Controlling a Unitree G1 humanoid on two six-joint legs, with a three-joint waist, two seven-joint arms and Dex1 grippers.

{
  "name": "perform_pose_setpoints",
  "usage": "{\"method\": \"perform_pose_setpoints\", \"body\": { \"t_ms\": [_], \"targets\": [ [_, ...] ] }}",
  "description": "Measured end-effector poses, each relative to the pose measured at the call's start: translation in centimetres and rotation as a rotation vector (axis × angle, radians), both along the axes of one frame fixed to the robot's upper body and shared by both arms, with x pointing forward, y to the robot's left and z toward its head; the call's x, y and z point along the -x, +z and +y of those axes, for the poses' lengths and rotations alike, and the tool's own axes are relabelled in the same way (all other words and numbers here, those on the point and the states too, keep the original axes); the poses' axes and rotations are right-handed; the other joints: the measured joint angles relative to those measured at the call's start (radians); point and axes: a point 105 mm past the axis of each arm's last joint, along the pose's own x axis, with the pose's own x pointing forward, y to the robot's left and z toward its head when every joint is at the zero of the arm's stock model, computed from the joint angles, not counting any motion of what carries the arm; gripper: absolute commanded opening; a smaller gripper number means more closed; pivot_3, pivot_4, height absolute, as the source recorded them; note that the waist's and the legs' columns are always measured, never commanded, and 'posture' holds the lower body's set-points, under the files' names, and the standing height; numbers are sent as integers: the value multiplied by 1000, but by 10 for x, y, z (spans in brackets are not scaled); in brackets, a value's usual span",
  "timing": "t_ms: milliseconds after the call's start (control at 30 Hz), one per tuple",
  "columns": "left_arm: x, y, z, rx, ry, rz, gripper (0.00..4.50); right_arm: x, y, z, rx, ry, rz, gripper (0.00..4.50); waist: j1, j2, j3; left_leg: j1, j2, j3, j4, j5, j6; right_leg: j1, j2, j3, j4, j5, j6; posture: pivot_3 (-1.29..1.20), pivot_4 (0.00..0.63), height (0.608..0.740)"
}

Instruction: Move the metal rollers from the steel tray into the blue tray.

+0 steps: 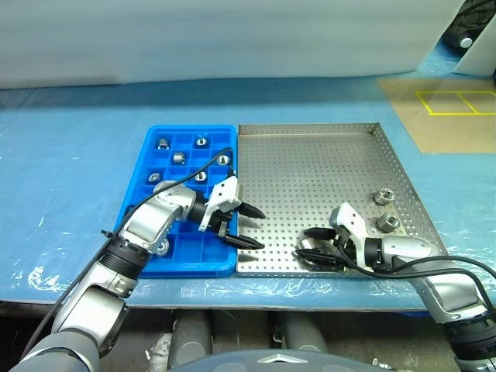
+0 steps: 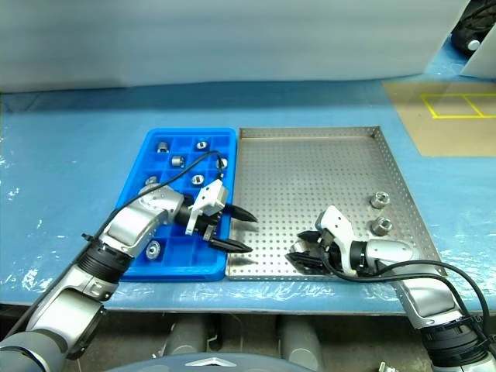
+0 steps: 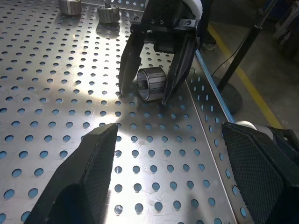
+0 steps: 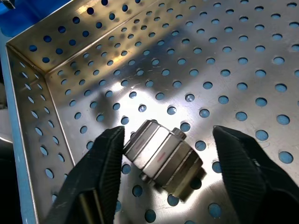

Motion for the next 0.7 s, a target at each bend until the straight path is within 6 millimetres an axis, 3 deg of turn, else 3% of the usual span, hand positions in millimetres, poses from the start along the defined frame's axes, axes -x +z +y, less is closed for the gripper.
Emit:
{"method": "perform_pose_setpoints", "body": {
  "t_ms": [167, 300, 467, 700],
  "targets": [
    [0, 0, 0, -3, 1, -2, 3769, -1, 0, 1, -9, 1, -5, 1746, 0, 0, 0, 0, 0, 0, 0, 0, 0, 0, 0, 0, 0, 0, 0, -214, 150, 740],
    [-1, 0, 3, -10, 5, -3, 3769, -7, 3, 2, -15, -7, -18, 1746, 0, 0, 0, 0, 0, 0, 0, 0, 0, 0, 0, 0, 0, 0, 0, -201, 150, 740],
    [-3, 2, 12, -34, 20, -10, 3769, -23, 20, 13, -33, 1, -86, 1746, -1, 0, 0, 0, 0, 0, -1, 0, 0, 0, 0, 0, 0, 0, 0, -179, 150, 740],
    [-22, 32, 37, -33, 106, -103, 3769, -46, 56, 35, -114, 53, -177, 1746, 6, 0, 0, 0, 0, 0, -1, 1, -1, -1, 0, 0, 0, 0, 0, -100, 150, 740]
  ]
}}
